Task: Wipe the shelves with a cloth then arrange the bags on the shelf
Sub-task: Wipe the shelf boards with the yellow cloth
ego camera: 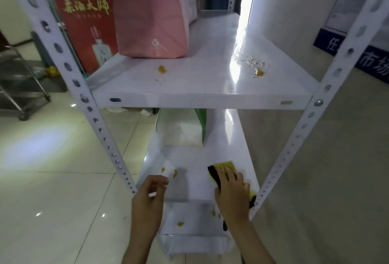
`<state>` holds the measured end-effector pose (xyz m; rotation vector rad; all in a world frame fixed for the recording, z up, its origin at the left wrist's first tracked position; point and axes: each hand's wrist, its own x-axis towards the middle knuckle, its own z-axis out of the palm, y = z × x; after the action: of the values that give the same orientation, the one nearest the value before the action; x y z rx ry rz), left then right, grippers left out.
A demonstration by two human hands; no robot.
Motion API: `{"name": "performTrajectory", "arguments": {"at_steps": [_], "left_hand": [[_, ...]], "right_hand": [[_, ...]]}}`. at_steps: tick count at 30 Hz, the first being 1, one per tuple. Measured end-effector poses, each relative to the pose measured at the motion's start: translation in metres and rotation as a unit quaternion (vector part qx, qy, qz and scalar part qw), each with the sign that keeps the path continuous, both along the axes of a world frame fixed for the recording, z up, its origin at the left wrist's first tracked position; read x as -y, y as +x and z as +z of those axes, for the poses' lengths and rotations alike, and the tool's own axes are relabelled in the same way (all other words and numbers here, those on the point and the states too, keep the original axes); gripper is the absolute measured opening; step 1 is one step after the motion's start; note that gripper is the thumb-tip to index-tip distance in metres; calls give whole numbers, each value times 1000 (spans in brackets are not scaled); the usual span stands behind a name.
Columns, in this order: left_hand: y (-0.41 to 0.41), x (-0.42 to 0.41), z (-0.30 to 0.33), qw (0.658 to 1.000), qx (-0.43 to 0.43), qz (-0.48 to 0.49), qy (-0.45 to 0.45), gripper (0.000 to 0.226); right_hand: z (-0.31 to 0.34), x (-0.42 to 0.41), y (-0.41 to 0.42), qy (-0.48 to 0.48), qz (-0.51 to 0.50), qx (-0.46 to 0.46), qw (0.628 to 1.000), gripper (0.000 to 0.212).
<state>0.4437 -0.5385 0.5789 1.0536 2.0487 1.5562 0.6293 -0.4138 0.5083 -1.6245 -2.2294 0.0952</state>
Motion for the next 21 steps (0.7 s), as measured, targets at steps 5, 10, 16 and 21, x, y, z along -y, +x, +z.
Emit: {"name": "performTrajectory", "arguments": {"at_steps": [5,10,16,21], "left_hand": [[-17,6,17,996,-56,54,52,26],[-29,8,18,994,-49,67,68,24],[-39,10,24,994,-48,53,83,16],[-44,11,22,995,-26,40,86,16]], "right_hand": [[-9,15,11,12,34,-11,999,66],[-4,-8,-3,-10,2,-50,999,57],[2,-52,-16,-56,-4,-66,996,57],[-5,-21,-22,2,-2,-39,999,57]]}}
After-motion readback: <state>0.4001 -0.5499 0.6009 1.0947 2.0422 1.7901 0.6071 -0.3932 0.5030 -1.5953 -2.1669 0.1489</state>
